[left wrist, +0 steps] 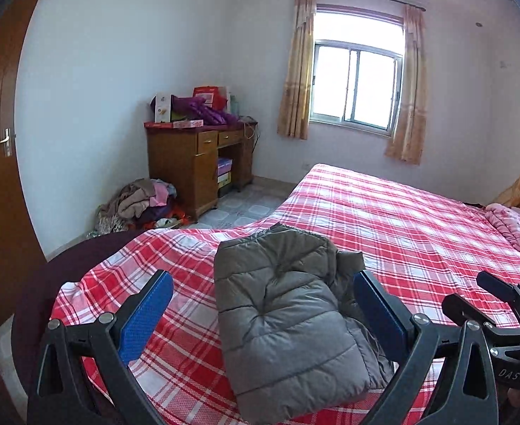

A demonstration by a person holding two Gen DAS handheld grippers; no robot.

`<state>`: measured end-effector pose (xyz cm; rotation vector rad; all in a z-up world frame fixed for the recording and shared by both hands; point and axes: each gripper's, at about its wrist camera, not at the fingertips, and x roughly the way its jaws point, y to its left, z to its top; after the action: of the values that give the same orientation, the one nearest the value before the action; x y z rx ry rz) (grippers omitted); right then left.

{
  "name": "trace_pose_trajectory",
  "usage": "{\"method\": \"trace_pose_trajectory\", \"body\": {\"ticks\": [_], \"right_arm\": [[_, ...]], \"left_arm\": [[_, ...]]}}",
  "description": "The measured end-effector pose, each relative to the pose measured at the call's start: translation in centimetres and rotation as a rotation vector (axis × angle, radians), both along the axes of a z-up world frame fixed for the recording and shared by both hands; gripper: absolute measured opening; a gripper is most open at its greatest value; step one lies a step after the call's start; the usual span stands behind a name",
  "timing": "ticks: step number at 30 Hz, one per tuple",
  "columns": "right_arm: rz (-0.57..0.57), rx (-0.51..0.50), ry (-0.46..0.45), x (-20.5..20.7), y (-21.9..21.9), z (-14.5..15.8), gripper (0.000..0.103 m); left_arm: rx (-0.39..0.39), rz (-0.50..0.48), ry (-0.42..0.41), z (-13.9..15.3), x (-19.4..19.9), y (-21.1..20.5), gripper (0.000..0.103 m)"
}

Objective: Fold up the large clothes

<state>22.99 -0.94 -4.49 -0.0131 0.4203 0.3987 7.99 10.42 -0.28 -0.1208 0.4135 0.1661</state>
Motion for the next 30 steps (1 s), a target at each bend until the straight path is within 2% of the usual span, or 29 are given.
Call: {"method": "trace_pose_trajectory", "body": {"ticks": [10, 30], "right_arm": [[0.016, -0.002, -0.029, -1.02, 0.46, 0.57, 0.099], [0.026, -0.005, -0.021, -0.85, 0.55, 0.27, 0.099]], "left_arm": [[0.006, 0.006, -0.028, 0.64, -0.74, 0.15, 0.102], [0.011, 0.016, -0.007, 0.13, -0.36, 0.01, 0.102]]}}
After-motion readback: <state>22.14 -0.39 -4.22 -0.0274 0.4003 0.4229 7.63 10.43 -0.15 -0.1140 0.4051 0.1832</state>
